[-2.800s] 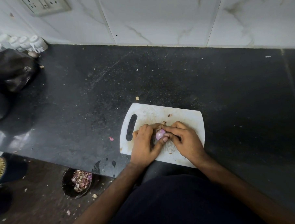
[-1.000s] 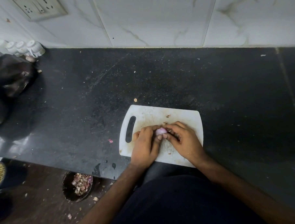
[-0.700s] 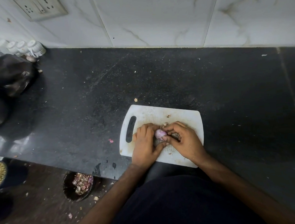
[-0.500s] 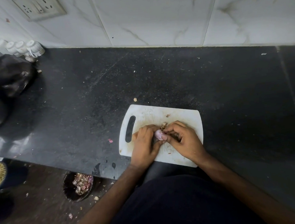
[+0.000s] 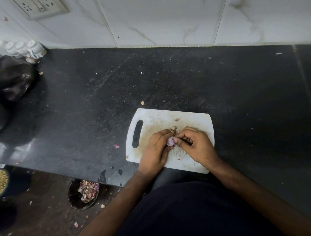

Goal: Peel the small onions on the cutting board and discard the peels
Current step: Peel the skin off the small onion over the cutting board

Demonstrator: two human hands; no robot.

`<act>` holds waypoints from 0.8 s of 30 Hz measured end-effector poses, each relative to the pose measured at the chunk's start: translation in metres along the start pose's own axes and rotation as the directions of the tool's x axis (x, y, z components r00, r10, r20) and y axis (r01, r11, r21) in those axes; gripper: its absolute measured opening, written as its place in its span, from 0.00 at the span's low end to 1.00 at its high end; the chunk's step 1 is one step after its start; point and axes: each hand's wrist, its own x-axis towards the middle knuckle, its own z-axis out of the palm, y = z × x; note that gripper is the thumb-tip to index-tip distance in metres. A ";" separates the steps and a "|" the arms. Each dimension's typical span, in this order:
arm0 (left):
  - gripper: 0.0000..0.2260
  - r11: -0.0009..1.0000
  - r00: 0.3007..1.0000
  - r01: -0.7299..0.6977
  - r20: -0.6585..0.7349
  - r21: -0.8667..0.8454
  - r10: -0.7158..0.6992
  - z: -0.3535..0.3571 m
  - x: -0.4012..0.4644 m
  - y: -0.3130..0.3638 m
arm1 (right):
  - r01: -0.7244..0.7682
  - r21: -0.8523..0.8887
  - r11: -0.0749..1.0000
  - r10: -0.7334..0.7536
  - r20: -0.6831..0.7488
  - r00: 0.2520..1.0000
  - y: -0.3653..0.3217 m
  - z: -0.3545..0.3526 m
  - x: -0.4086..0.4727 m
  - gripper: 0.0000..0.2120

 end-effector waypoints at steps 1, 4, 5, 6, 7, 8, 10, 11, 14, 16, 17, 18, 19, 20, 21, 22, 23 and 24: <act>0.15 1.000 1.000 -0.006 0.003 0.000 0.006 -0.001 0.001 0.001 | -0.001 -0.007 1.000 0.001 -0.002 1.000 0.000 0.000 -0.001 0.01; 0.15 1.000 1.000 -0.012 0.014 0.004 0.012 -0.002 0.002 0.004 | -0.010 -0.053 0.999 0.009 -0.023 1.000 0.001 0.001 -0.002 0.03; 0.16 1.000 1.000 -0.011 0.018 0.005 0.011 -0.003 0.002 0.004 | -0.012 -0.075 0.997 0.010 -0.031 0.999 0.001 0.002 -0.002 0.03; 0.16 1.000 1.000 -0.010 0.020 0.004 0.010 -0.003 0.002 0.004 | -0.013 -0.098 0.995 0.010 -0.038 0.999 0.002 0.003 -0.002 0.03; 0.16 1.000 1.000 -0.007 0.021 0.002 0.007 -0.003 0.002 0.004 | -0.015 -0.121 0.993 0.010 -0.046 0.999 0.002 0.004 -0.002 0.02; 0.16 1.000 1.000 -0.003 0.023 -0.003 0.003 -0.003 0.003 0.004 | -0.020 -0.142 0.990 0.012 -0.056 0.998 0.001 0.005 -0.003 0.02; 0.15 1.000 1.000 0.007 0.025 -0.014 -0.007 -0.003 0.003 0.004 | -0.038 -0.177 0.983 0.024 -0.080 0.996 0.000 0.006 -0.002 0.02; 0.13 1.000 1.000 0.013 0.025 -0.020 -0.013 -0.003 0.003 0.005 | -0.051 -0.186 0.981 0.035 -0.089 0.995 -0.001 0.007 -0.001 0.03; 0.07 0.997 0.998 0.052 0.026 -0.055 -0.050 -0.004 0.001 0.005 | -0.095 -0.163 0.982 0.079 -0.106 0.991 -0.002 0.009 0.002 0.03; 0.07 0.992 0.996 0.085 0.025 -0.094 -0.083 -0.005 0.001 0.005 | -0.125 -0.125 0.984 0.108 -0.134 0.985 -0.003 0.009 0.003 0.02; 0.08 0.989 0.995 0.096 0.020 -0.115 -0.095 -0.006 0.002 0.006 | -0.133 -0.114 0.985 0.114 -0.154 0.981 -0.004 0.008 0.003 0.01; 0.09 0.985 0.995 0.104 0.014 -0.134 -0.103 -0.007 0.003 0.008 | -0.134 -0.108 0.985 0.115 -0.171 0.979 -0.004 0.007 0.003 0.01; 0.10 0.983 0.994 0.107 0.008 -0.150 -0.107 -0.008 0.004 0.009 | -0.134 -0.110 0.985 0.112 -0.183 0.977 -0.004 0.007 0.003 0.01; 0.11 0.981 0.994 0.107 0.003 -0.160 -0.108 -0.009 0.005 0.011 | -0.132 -0.118 0.984 0.108 -0.189 0.976 -0.004 0.007 0.003 0.01; 0.11 0.980 0.994 0.107 0.001 -0.167 -0.109 -0.009 0.006 0.012 | -0.132 -0.129 0.983 0.106 -0.188 0.976 -0.003 0.007 0.003 0.01; 0.12 0.979 0.994 0.109 0.004 -0.173 -0.110 -0.010 0.006 0.013 | -0.132 -0.137 0.982 0.105 -0.186 0.977 -0.003 0.007 0.003 0.01; 0.12 0.978 0.994 0.113 0.008 -0.175 -0.113 -0.010 0.006 0.012 | -0.135 -0.143 0.981 0.108 -0.184 0.977 -0.003 0.007 0.002 0.01; 0.13 0.977 0.993 0.122 0.015 -0.176 -0.121 -0.011 0.005 0.011 | -0.137 -0.146 0.980 0.110 -0.182 0.977 -0.003 0.007 0.002 0.01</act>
